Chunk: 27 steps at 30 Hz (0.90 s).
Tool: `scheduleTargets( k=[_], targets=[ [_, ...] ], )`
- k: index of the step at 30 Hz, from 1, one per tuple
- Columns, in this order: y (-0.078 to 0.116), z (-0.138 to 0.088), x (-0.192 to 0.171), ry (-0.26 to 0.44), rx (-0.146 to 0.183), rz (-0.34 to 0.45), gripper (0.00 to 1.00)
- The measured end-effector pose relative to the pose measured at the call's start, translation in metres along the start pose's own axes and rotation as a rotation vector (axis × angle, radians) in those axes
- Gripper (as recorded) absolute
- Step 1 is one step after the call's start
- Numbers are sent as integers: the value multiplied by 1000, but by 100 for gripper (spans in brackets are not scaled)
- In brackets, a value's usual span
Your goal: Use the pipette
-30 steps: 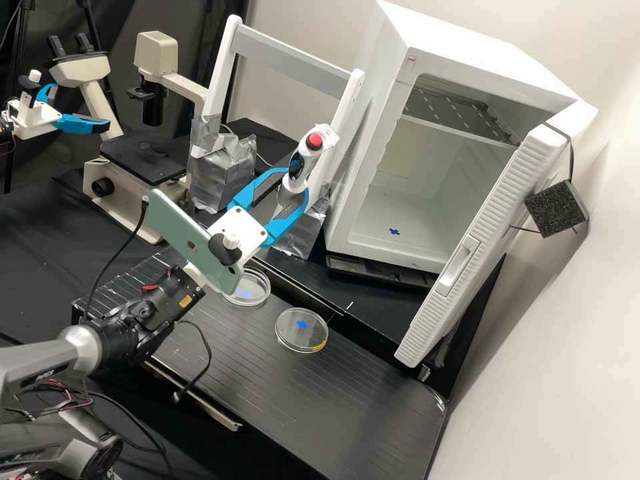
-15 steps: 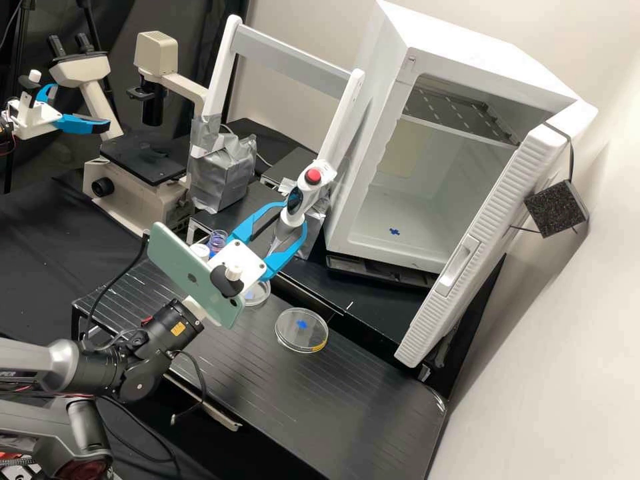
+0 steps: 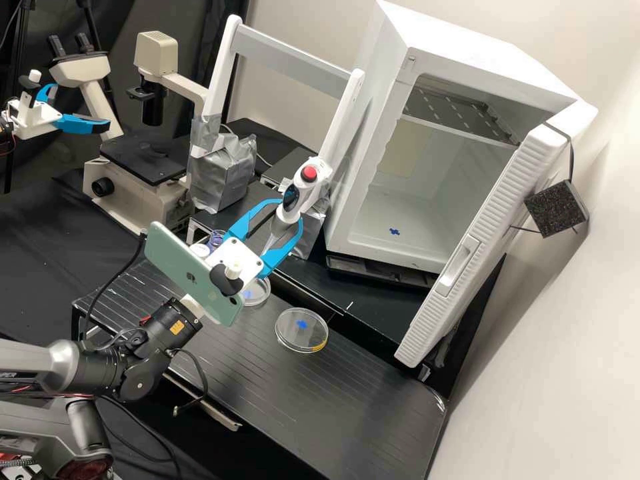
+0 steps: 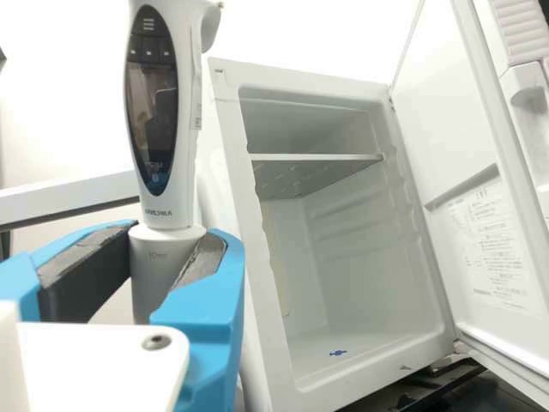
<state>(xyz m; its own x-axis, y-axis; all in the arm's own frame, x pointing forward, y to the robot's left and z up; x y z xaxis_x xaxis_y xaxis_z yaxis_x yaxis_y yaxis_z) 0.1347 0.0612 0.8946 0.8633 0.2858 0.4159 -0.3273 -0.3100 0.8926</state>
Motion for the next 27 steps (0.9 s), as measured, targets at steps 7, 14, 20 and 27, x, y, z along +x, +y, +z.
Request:
scheduleTargets(
  k=[7, 14, 20, 27],
  targets=[
    [0, 0, 0, 0, 0, 0, 0],
    [0, 0, 0, 0, 0, 0, 0],
    [-2, 2, -3, -3, 3, -3, 0],
    [0, -1, 0, 10, -4, -6, 0]
  ],
)
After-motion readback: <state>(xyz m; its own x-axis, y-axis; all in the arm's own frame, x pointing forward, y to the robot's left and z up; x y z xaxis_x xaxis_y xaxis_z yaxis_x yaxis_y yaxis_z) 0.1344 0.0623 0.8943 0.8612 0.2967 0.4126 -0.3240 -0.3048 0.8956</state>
